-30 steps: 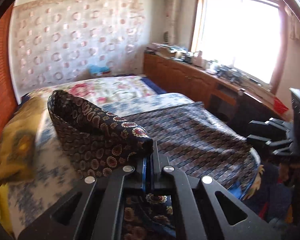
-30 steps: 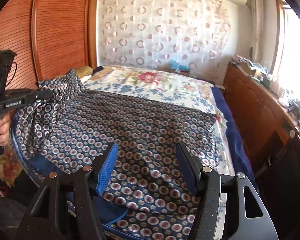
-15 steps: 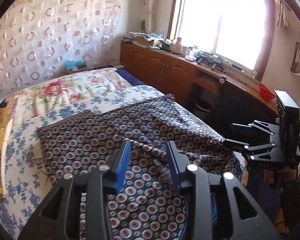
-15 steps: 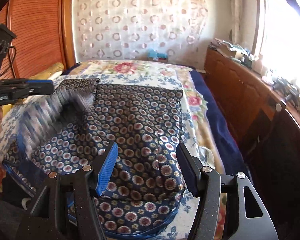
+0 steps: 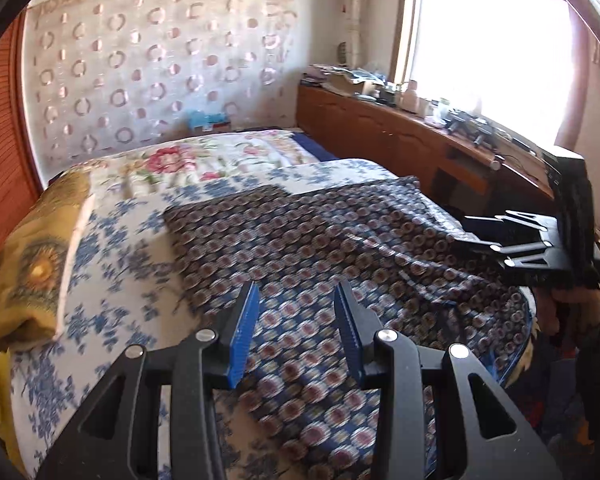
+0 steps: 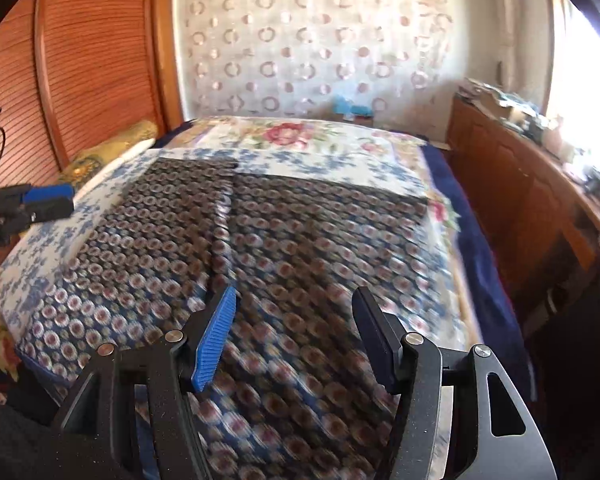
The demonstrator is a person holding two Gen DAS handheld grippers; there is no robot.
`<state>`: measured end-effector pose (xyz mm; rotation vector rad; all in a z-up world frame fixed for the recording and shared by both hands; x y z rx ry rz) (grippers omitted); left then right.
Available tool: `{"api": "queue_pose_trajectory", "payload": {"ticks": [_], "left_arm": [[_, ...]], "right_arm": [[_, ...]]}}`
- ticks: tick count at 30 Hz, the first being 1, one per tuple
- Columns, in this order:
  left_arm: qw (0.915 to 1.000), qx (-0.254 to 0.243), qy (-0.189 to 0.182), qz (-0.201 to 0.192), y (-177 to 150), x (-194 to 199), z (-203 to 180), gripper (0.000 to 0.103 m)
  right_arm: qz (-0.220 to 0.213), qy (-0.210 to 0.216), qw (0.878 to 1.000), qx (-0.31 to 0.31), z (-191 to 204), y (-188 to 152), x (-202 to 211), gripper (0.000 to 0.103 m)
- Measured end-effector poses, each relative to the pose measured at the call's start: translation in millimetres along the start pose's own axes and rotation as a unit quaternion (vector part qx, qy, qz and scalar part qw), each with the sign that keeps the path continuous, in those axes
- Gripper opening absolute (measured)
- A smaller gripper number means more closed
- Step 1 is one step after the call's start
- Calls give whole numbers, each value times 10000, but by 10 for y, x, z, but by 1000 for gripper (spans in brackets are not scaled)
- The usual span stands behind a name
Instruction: Fold small clothes
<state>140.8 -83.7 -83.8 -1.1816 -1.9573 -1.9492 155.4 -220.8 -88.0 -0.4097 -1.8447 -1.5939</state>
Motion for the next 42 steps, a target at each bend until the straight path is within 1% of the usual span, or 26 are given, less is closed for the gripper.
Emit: {"api": "queue_pose_trajectory", "payload": {"ticks": [4, 9, 11, 14, 22, 24, 25, 26, 27, 28, 29, 31, 34, 36, 39, 42], "left_arm": [[9998, 103, 153, 19, -108, 38, 165, 37], [9994, 228, 253, 50, -219, 62, 289, 37], [9993, 266, 258, 58, -256, 62, 325, 37], [9993, 323, 163, 102, -301, 49, 360, 37], [9991, 363, 208, 112, -366, 48, 421, 38], [9990, 365, 224, 112, -377, 57, 418, 38], [9990, 368, 229, 108, -379, 61, 421, 38], [9990, 371, 224, 105, -377, 63, 419, 38], [9991, 365, 210, 109, -377, 59, 417, 38], [9991, 361, 193, 112, -379, 59, 413, 38], [9991, 359, 193, 114, -379, 58, 412, 39], [9991, 362, 189, 123, -383, 53, 409, 41], [9991, 361, 177, 128, -401, 46, 402, 49], [9991, 364, 167, 129, -402, 42, 400, 54], [9991, 380, 137, 121, -414, 44, 387, 55], [9991, 388, 162, 109, -413, 49, 383, 55]], "right_arm": [[171, 227, 9995, 165, 232, 132, -289, 62], [436, 475, 9972, 381, 517, 204, -638, 62], [584, 520, 9959, 466, 606, 201, -786, 62], [752, 524, 9940, 597, 708, 191, -939, 62], [867, 583, 9923, 660, 758, 212, -1040, 58], [879, 603, 9920, 669, 779, 208, -1051, 51], [879, 600, 9920, 685, 787, 204, -1054, 51], [887, 609, 9917, 700, 805, 205, -1061, 44], [908, 637, 9912, 721, 832, 203, -1072, 35], [914, 687, 9905, 764, 860, 192, -1071, 30], [898, 699, 9903, 798, 873, 189, -1058, 23], [868, 674, 9904, 840, 898, 187, -1048, 21], [828, 686, 9907, 829, 915, 195, -1036, 18], [798, 711, 9909, 822, 919, 201, -1028, 12], [647, 794, 9917, 781, 910, 228, -952, 4], [408, 850, 9932, 680, 899, 295, -799, 2]]}}
Point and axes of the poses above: each gripper's, at about its wrist camera, not at the fingertips, and x roughly against the way its jaws point, z to its left, y to its top, the point moved 8 cm from there along -x, roughly the way its jaws point, and after that the axes turned 4 degrees about -y, right-handed, at the moved point
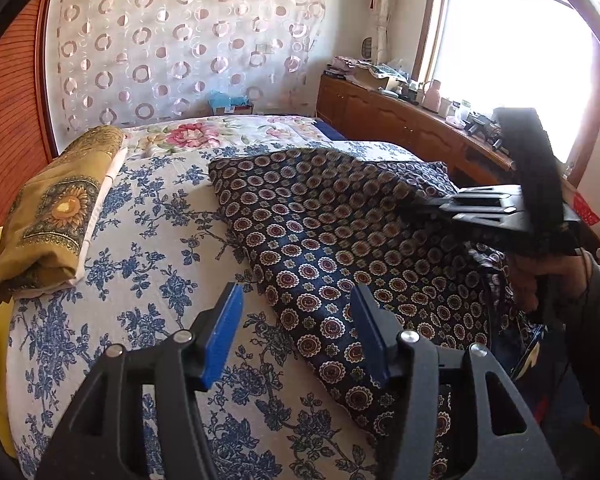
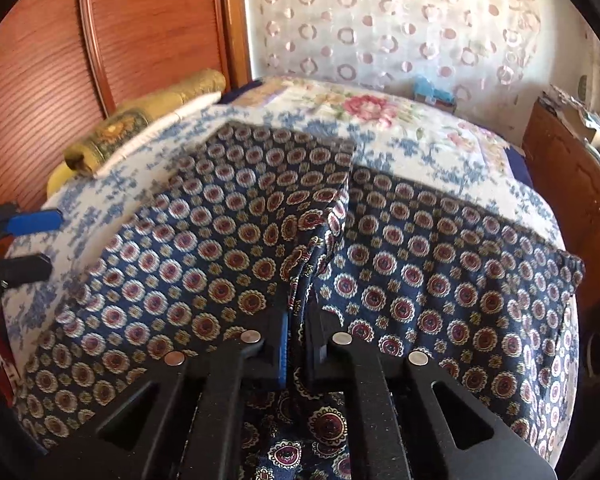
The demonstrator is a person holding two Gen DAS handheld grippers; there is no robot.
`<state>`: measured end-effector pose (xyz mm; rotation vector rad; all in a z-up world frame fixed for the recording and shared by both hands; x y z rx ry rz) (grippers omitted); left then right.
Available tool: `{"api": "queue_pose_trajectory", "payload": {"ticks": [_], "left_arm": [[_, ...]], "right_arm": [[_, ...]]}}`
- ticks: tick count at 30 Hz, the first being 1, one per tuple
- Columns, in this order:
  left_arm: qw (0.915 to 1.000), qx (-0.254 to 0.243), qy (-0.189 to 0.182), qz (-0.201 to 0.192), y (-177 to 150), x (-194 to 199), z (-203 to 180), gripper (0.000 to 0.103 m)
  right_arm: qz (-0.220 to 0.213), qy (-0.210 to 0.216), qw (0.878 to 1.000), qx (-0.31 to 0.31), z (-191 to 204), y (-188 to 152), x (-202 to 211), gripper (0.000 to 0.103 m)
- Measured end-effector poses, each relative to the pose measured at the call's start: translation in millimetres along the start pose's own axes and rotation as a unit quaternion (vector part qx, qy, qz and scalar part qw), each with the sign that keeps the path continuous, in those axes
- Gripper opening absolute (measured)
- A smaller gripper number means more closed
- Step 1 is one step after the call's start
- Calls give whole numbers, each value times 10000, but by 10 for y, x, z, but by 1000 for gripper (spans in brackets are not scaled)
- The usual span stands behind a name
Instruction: Fold small clothes
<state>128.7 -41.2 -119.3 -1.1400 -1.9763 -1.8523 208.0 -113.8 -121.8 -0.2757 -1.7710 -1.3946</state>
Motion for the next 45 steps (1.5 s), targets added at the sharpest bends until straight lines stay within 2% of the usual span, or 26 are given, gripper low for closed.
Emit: {"api": "queue_pose_trajectory", "payload": {"ticks": [5, 9, 19, 35, 37, 40, 42, 45], "left_arm": [[10000, -6, -25, -9, -6, 23, -31, 55], [9999, -40, -101, -13, 0, 11, -105, 55], [9993, -190, -331, 43, 16, -94, -405, 55], [9983, -312, -461, 177, 13, -239, -626, 55], [9983, -304, -450, 188, 10, -251, -622, 55], [9983, -276, -465, 203, 36, -279, -598, 55], [9983, -268, -473, 218, 89, -319, -569, 55], [9983, -294, -441, 224, 213, -401, -528, 55]], "right_arm": [[-537, -81, 9985, -101, -70, 91, 426, 2], [-625, -310, 9974, -182, -272, 18, 653, 2], [-242, -967, 9934, -560, -987, -532, 883, 2], [-37, -1606, 9833, -849, -1502, -862, 1025, 2], [1, -1599, 9831, -894, -1521, -879, 1002, 7], [-34, -1742, 9804, -920, -1581, -829, 1022, 21], [-139, -1708, 9802, -989, -1623, -734, 1043, 39], [-237, -1594, 9822, -963, -1710, -537, 1023, 40]]}}
Point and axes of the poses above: each gripper's, at about its wrist camera, not at the fingertips, and x roughly against the way its jaws point, z to its left, y to its top, the point moved 8 cm from there along -x, roughly the way its jaws point, and after that the axes turned 4 degrees about -y, right-handed, at the moved point
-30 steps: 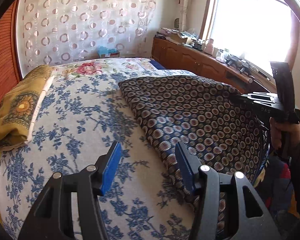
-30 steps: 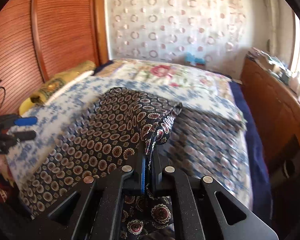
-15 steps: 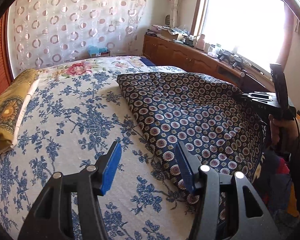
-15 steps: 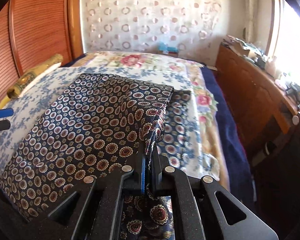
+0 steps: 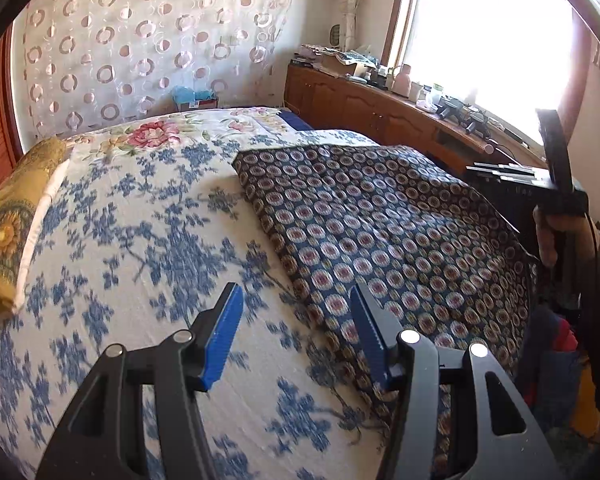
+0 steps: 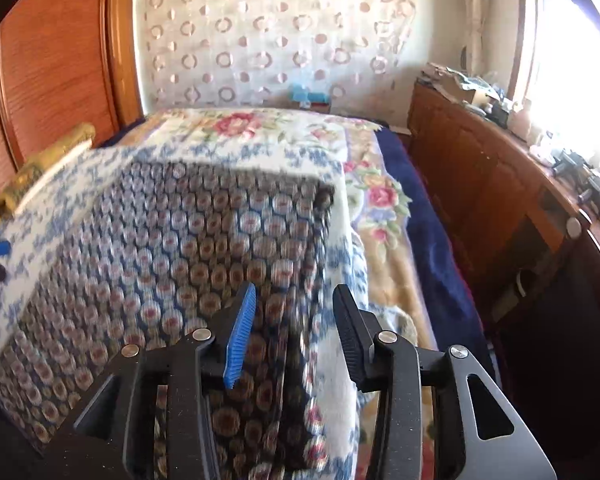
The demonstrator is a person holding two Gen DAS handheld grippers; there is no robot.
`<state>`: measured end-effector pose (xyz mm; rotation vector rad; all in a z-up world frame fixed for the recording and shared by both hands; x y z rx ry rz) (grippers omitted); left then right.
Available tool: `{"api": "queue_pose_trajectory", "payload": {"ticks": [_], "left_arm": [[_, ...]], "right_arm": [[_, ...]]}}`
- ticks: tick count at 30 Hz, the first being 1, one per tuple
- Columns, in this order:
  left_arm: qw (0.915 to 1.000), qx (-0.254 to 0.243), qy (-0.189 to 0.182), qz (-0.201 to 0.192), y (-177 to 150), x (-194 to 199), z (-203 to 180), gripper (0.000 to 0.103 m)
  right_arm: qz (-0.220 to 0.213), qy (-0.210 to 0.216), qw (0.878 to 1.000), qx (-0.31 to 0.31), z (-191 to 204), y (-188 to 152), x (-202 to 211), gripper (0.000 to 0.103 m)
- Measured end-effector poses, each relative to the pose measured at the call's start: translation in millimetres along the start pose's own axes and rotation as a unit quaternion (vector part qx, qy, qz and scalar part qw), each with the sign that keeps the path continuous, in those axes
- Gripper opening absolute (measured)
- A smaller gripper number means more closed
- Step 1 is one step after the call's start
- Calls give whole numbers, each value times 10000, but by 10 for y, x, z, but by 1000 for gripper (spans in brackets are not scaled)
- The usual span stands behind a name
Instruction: Fold small clothes
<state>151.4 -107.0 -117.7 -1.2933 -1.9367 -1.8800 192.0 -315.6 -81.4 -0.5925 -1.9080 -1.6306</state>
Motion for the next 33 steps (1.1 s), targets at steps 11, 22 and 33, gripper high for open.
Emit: {"api": "queue_pose_trajectory", "payload": {"ticks": [11, 22, 33], "left_arm": [[9997, -165, 131, 109, 501, -405, 164, 55], [9988, -119, 146, 458, 765, -1024, 371, 55], [9981, -17, 46, 616, 1002, -1440, 523, 55]], "right_arm": [[575, 229, 9981, 38, -110, 497, -951, 40], [133, 581, 9981, 173, -130, 550, -1032, 0], [375, 215, 9990, 65, -335, 556, -1251, 33]]}}
Point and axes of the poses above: each gripper's, at about its wrist camera, not at the fingertips, and x roughly against the way its jaws point, z to its left, y to its top, the point moved 8 cm from there along -x, roughly the way its jaws point, and after that the axes turned 4 degrees about -y, right-handed, at the moved point
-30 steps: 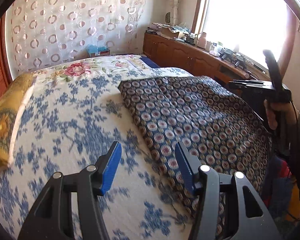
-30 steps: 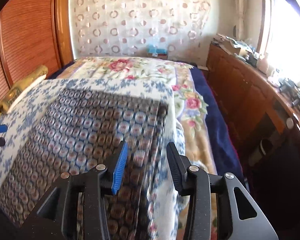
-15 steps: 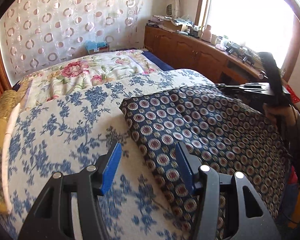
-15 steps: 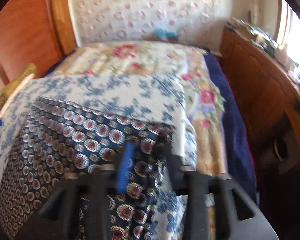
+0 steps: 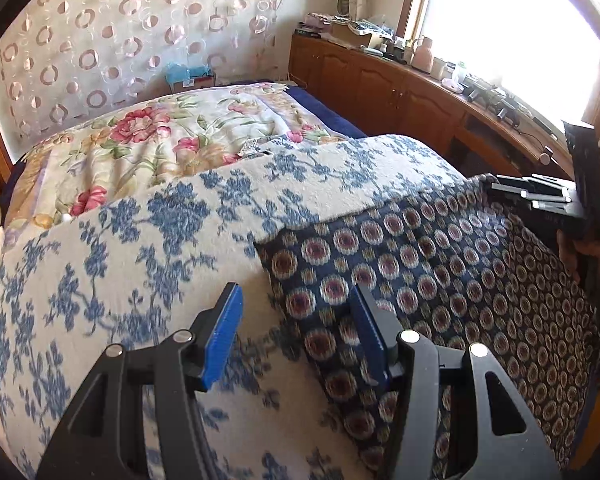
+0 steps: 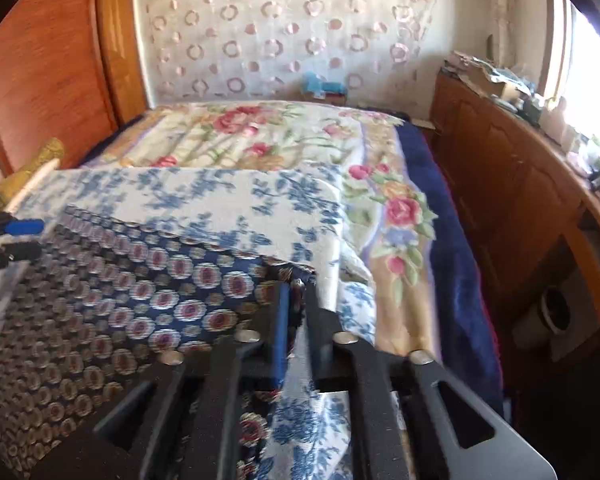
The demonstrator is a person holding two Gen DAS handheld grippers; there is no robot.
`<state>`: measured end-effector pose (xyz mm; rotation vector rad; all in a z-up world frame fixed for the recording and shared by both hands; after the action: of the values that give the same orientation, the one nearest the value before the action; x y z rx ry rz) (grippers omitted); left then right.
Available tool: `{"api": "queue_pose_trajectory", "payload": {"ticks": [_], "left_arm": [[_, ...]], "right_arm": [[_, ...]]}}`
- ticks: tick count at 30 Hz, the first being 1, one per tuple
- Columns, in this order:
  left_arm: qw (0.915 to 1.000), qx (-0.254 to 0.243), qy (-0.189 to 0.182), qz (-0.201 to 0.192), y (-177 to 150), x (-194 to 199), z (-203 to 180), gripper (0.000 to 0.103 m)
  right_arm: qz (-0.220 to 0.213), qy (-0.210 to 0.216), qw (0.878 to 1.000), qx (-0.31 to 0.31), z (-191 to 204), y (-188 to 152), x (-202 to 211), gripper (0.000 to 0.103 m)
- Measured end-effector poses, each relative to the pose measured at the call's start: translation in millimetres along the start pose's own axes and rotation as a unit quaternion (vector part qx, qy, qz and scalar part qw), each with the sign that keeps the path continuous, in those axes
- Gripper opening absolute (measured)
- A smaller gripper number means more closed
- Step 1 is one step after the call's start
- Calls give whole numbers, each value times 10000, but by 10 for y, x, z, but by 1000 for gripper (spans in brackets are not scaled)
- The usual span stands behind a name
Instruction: Fold small clothes
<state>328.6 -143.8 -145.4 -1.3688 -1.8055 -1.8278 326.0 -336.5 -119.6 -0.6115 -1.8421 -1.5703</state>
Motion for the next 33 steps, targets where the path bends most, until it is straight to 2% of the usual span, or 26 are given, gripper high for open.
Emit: {"api": "queue_pose_trajectory", "payload": {"ticks": [2, 3, 8, 13, 17, 18, 19, 20, 21, 23, 25, 29, 33], "left_arm": [[10000, 47, -45, 6, 52, -46, 34, 55], [9999, 94, -71, 3, 70, -66, 52, 55], [9995, 230, -138, 145, 82, -191, 141, 50], [9995, 221, -214, 112, 68, -212, 124, 48], [9993, 156, -312, 98, 83, -242, 88, 25], [9991, 155, -369, 111, 87, -255, 73, 12], [9982, 153, -555, 163, 82, -274, 40, 4], [9977, 153, -625, 201, 86, -292, 22, 2], [9982, 115, -549, 205, 91, -282, 18, 1], [9988, 61, -478, 125, 122, -180, -31, 0], [9986, 14, -491, -200, 191, 102, -135, 0], [9954, -167, -478, -816, 306, 771, -336, 0], [9873, -322, -396, -1507, 368, 1565, -521, 0]], "right_arm": [[95, 49, 9999, 22, 13, -23, -70, 54], [142, 66, 9999, 8, 13, -35, -109, 56], [375, 259, 9989, -60, 48, -93, -250, 56], [316, 359, 9989, -24, 94, -75, -250, 56], [339, 538, 9979, 76, 182, -72, -268, 45], [353, 588, 9976, 99, 201, -69, -269, 41], [363, 644, 9972, 135, 221, -62, -265, 38], [397, 764, 9962, 148, 243, -54, -264, 19], [459, 931, 9945, 136, 276, -55, -258, 9], [403, 988, 9941, 198, 322, -30, -184, 5], [191, 911, 9954, 237, 362, 26, -27, 4], [-561, 751, 9951, 310, 526, 236, 617, 3], [-1264, 588, 9892, 444, 717, 462, 1325, 3]]}}
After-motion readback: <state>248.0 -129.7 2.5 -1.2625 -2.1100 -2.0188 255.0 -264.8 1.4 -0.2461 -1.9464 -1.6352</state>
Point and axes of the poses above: each gripper's, at about its wrist camera, not at the fingertips, and x roughly against the way its jaws point, z to its left, y to its top, the point moved 8 cm from there along -x, roughly the way its jaws point, and after that the axes turned 4 degrees about -y, right-handed, at the moved point
